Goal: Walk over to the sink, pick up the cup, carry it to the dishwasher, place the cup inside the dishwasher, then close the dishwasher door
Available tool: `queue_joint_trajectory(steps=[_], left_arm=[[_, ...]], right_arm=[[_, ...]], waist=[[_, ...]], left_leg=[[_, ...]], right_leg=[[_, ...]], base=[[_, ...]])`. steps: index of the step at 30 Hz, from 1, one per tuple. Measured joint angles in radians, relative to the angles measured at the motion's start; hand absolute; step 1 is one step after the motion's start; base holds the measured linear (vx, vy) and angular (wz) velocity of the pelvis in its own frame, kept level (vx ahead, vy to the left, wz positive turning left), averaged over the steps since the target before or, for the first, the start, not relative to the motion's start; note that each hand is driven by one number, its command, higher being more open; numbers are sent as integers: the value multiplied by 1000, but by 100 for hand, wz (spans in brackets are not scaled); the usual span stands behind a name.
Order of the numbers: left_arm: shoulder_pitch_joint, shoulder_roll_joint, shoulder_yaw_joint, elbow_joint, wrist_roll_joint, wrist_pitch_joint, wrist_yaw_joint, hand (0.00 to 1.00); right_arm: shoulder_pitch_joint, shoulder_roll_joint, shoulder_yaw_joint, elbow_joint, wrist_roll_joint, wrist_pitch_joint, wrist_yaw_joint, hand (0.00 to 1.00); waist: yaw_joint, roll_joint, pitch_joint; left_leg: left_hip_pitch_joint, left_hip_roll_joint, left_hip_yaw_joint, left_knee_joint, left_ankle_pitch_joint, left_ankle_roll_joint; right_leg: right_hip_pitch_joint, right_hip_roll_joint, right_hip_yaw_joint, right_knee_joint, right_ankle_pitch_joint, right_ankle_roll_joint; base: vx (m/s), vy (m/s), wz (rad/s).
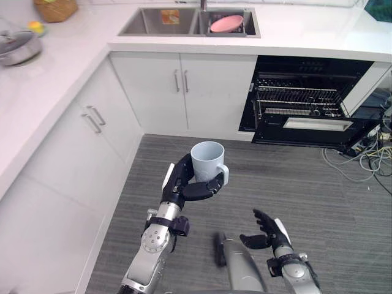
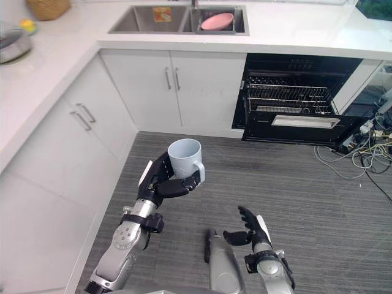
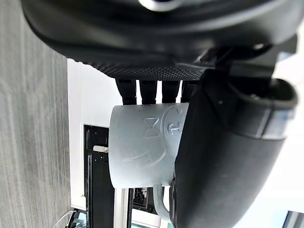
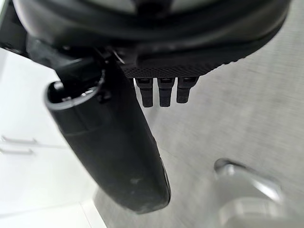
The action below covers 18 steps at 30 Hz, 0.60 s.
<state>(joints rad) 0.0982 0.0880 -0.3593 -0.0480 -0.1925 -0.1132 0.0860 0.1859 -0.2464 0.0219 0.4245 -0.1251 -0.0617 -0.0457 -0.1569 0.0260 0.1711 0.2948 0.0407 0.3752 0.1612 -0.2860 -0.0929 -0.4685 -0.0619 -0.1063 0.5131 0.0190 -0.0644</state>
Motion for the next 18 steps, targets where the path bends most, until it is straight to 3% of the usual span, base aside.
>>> queue_joint_trajectory(steps=[1, 2, 3, 4, 5, 6, 7, 9, 10, 11, 13, 14, 16, 17, 18], left_arm=[[-17, -6, -3, 24, 5, 1, 0, 30], [-30, -21, -1, 59, 11, 4, 0, 30], [-28, -29, 2, 70, 15, 8, 1, 30], [-18, -35, 2, 78, 17, 8, 2, 30], [-4, -35, -3, 72, 17, 5, 0, 30], [0, -39, -5, 69, 17, 3, -1, 30], [9, -43, -5, 58, 17, -1, -1, 30], [12, -55, -3, 55, 17, -2, -1, 30], [17, -59, -2, 55, 17, -2, -1, 30], [20, -60, -2, 55, 17, -2, -1, 30], [31, -62, 5, 55, 20, -2, 2, 30], [31, -63, 8, 55, 23, -2, 2, 30], [33, -60, 16, 55, 29, -1, 3, 30], [34, -58, 21, 55, 32, -2, 3, 30], [47, -48, 37, 53, 38, -2, 4, 30]], right_arm=[[7, 2, -13, -38, -3, 4, 2, 90], [25, 0, -21, -88, -8, 6, 2, 90], [29, 0, -20, -116, -14, 7, 2, 90], [56, 2, -19, -193, -17, 7, -5, 90], [92, 7, -18, -295, -16, 2, -21, 90], [102, 8, -17, -339, -16, -8, -28, 90], [101, 10, -17, -400, -16, -33, -38, 90], [72, 11, -15, -432, -14, -61, -43, 90], [53, 11, -9, -431, -13, -62, -42, 90], [48, 11, -6, -430, -13, -62, -42, 90], [45, 9, 4, -427, -2, -61, -41, 90], [45, 9, 5, -426, 8, -61, -41, 90], [45, 5, 6, -423, 23, -61, -44, 90], [45, 6, 7, -422, 25, -61, -44, 90], [46, 6, 21, -424, 24, -62, -44, 90]], waist=[[-1, 1, 1], [0, 2, 3], [4, 0, 7], [12, 0, 21], [29, -3, 25], [38, -11, 26], [47, -15, 23], [61, -15, 21], [67, -16, 21], [70, -16, 21], [83, -16, 21], [82, -16, 21], [83, -6, 16], [91, -4, 14], [96, -17, -3]], left_leg=[[-37, 26, -6, 150, 8, -14], [-98, 81, -12, 366, 72, -55], [-125, 113, -16, 475, 116, -60], [-162, 187, -12, 678, 138, -75], [-218, 239, -7, 830, 126, -64], [-249, 252, -8, 868, 113, -53], [-311, 253, -6, 876, 86, -39], [-387, 228, -14, 760, 51, 1], [-419, 191, -40, 627, 38, 18], [-432, 169, -68, 552, 35, 16], [-466, 86, -215, 224, 60, -20], [-473, 74, -245, 155, 79, -29], [-477, 53, -288, -39, 193, -36], [-464, 50, -290, -27, 254, -34], [-458, 33, -280, 11, 335, 1]], right_leg=[[8, 1, -1, 59, -63, -24], [67, 11, -5, 56, -104, -34], [110, 21, -2, 36, -117, -35], [225, 54, 4, -30, -127, -28], [318, 81, 22, -95, -136, -28], [348, 87, 35, -112, -147, -27], [378, 89, 66, -121, -181, -49], [414, 86, 124, -123, -207, -51], [434, 81, 166, -123, -225, -47], [444, 79, 187, -123, -234, -45], [472, 78, 276, -122, -269, -37], [480, 79, 296, -122, -278, -31], [524, 87, 377, -117, -325, 11], [535, 86, 408, -111, -344, 17], [549, 71, 459, -104, -380, 33]], base=[[614, -205, -9], [599, -228, -10], [567, -223, -26], [568, -201, -51], [513, -165, -59], [420, -99, -66], [308, -14, -75], [324, 38, -84], [282, 84, -75], [361, 135, -103], [399, 182, -109], [550, 273, -102], [543, 302, -106], [536, 344, -128], [547, 351, -112]])
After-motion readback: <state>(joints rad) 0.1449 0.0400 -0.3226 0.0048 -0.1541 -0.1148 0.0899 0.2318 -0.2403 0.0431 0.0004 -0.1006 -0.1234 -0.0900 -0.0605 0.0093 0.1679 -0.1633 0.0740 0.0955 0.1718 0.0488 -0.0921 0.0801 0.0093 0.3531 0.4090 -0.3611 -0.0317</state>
